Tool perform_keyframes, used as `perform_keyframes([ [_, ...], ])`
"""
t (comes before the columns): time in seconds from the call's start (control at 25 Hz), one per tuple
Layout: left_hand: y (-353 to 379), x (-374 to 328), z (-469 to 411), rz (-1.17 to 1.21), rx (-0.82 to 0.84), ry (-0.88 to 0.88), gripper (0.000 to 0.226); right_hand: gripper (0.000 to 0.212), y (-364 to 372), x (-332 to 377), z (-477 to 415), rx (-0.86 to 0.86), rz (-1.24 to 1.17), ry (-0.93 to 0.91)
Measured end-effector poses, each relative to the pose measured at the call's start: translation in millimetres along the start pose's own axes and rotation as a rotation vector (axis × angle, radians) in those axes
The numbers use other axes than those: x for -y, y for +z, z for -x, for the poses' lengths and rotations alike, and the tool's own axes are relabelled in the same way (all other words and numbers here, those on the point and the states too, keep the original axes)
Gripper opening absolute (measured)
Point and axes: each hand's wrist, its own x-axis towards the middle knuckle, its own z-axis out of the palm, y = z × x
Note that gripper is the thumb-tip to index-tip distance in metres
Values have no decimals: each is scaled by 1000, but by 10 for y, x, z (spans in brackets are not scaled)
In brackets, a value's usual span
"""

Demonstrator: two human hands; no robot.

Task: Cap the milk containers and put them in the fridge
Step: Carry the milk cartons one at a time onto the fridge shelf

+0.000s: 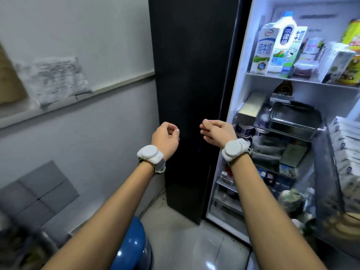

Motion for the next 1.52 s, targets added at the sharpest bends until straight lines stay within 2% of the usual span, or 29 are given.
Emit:
perform_keyframes([
  [0.36, -771, 562, 1519, -71, -243, -248, 11, 25, 594, -726, 1097, 307, 99, 98],
  [0.48, -1159, 739, 2024, -127, -319, -339, 16, 23, 960, -895, 1507, 415, 118, 113],
  [0.92, -2784, 1307, 3778, -340, -576, -540, 8, 9, 2446, -1429, 3012, 818, 223, 151],
  [1.12, -3582, 1588, 4754, -363, -666, -695, 13, 17, 3170, -1841, 3910, 928, 282, 188],
  [1.24, -4015, 1788, 5344, -339, -735, -778, 8, 7, 3560, -2084, 4425, 995, 331, 196],
  [1.52, -4844, 2258, 6492, -357, -805, -980, 20, 40, 4234, -2678, 5501, 1218, 537, 195],
])
